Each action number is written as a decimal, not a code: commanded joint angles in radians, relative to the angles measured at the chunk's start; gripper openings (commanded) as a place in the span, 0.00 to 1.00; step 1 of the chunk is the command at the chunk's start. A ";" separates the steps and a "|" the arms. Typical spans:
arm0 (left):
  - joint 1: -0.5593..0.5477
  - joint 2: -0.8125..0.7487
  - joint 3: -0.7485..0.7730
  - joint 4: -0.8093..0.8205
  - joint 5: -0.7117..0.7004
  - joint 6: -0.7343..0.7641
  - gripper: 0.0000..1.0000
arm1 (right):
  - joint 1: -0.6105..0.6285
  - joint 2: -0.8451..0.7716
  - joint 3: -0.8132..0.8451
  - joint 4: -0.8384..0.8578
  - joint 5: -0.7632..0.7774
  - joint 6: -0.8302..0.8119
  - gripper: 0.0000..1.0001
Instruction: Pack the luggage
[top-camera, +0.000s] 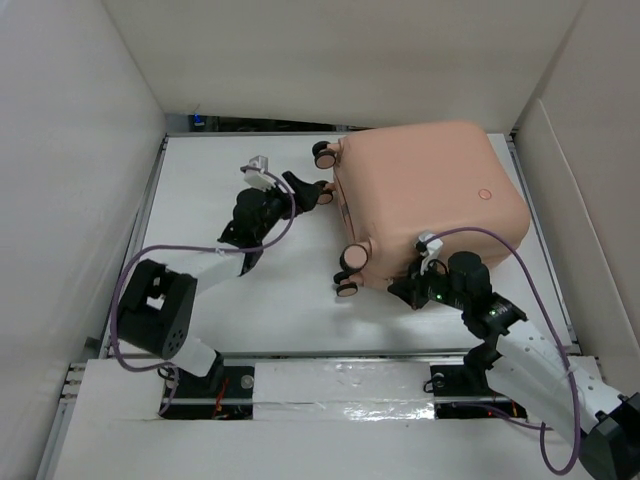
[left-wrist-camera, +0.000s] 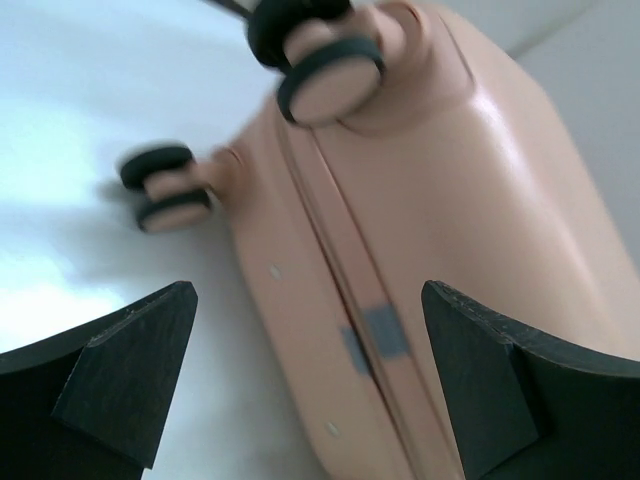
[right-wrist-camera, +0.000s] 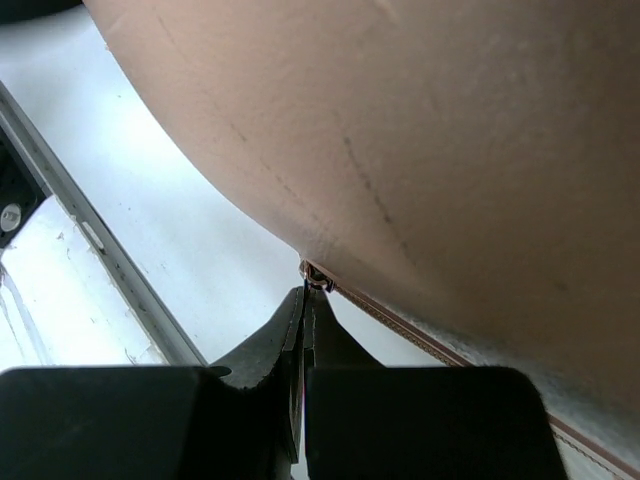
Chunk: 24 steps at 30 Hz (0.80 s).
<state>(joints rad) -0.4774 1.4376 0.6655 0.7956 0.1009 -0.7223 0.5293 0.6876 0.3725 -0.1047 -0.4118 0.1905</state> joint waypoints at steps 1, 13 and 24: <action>0.089 0.104 0.132 0.017 0.115 0.162 0.94 | 0.001 -0.039 0.039 0.128 -0.096 -0.011 0.00; 0.132 0.368 0.445 -0.032 0.358 0.581 0.98 | -0.008 -0.026 0.031 0.158 -0.140 -0.010 0.00; 0.123 0.543 0.810 -0.318 0.338 0.791 0.99 | -0.008 0.010 0.037 0.174 -0.159 -0.008 0.00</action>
<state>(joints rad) -0.3515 1.9579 1.4059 0.5682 0.4328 -0.0315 0.5163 0.7052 0.3691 -0.0834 -0.4549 0.1791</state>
